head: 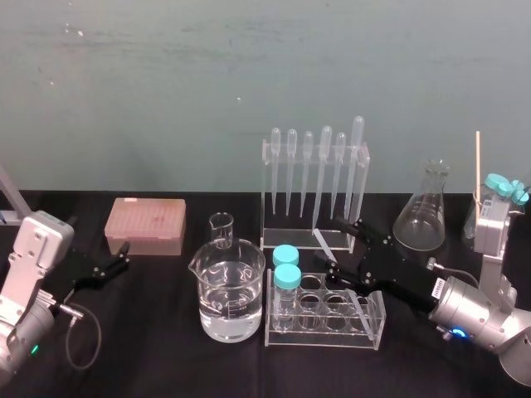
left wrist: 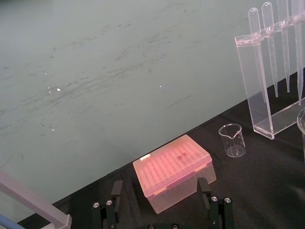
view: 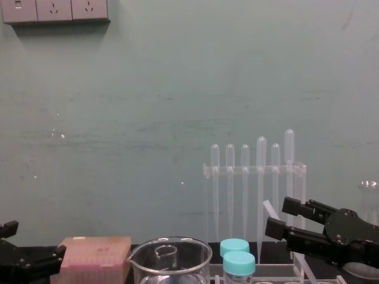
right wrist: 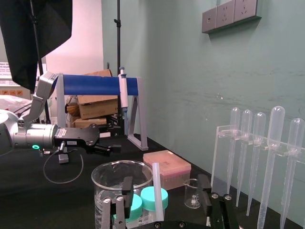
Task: Pick up the stirring rod with one hand, then place it down.
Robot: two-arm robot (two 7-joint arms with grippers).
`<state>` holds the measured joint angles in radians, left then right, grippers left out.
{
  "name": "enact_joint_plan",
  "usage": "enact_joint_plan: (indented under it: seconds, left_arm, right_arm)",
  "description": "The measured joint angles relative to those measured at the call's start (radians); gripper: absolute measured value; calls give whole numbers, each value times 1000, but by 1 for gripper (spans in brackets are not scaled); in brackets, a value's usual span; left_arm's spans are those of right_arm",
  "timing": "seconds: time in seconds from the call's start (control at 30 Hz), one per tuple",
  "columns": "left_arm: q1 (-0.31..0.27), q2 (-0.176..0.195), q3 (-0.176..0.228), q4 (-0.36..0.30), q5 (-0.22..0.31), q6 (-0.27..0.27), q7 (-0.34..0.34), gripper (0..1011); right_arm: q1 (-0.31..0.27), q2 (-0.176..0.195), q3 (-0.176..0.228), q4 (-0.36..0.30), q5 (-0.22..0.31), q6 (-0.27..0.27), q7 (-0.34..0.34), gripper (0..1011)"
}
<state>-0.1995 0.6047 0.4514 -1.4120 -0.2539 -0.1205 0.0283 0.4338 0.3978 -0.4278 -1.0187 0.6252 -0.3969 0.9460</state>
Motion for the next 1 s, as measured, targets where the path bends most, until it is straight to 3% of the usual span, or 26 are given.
enact_joint_plan:
  seconds: [0.23, 0.57, 0.67, 0.73, 0.8, 0.9, 1.0]
  left_arm:
    - [0, 0, 0, 0, 0, 0, 0, 1000]
    - [0, 0, 0, 0, 0, 0, 0, 1000]
    - [0, 0, 0, 0, 0, 0, 0, 1000]
    - [0, 0, 0, 0, 0, 0, 0, 1000]
    - [0, 0, 0, 0, 0, 0, 0, 1000]
    - [0, 0, 0, 0, 0, 0, 0, 1000]
    - [0, 0, 0, 0, 0, 0, 0, 1000]
  right_arm:
    - [0, 0, 0, 0, 0, 0, 0, 1003]
    - [-17, 0, 57, -99, 1, -142, -18, 1003]
    - [-43, 1, 104, -140, -27, -181, -103, 1003]
    - [-50, 3, 114, -147, -35, -182, -124, 1003]
    - [-73, 7, 144, -164, -60, -180, -191, 1003]
    - [-109, 15, 177, -182, -86, -147, -272, 1003]
    - [-157, 28, 206, -199, -108, -72, -355, 1003]
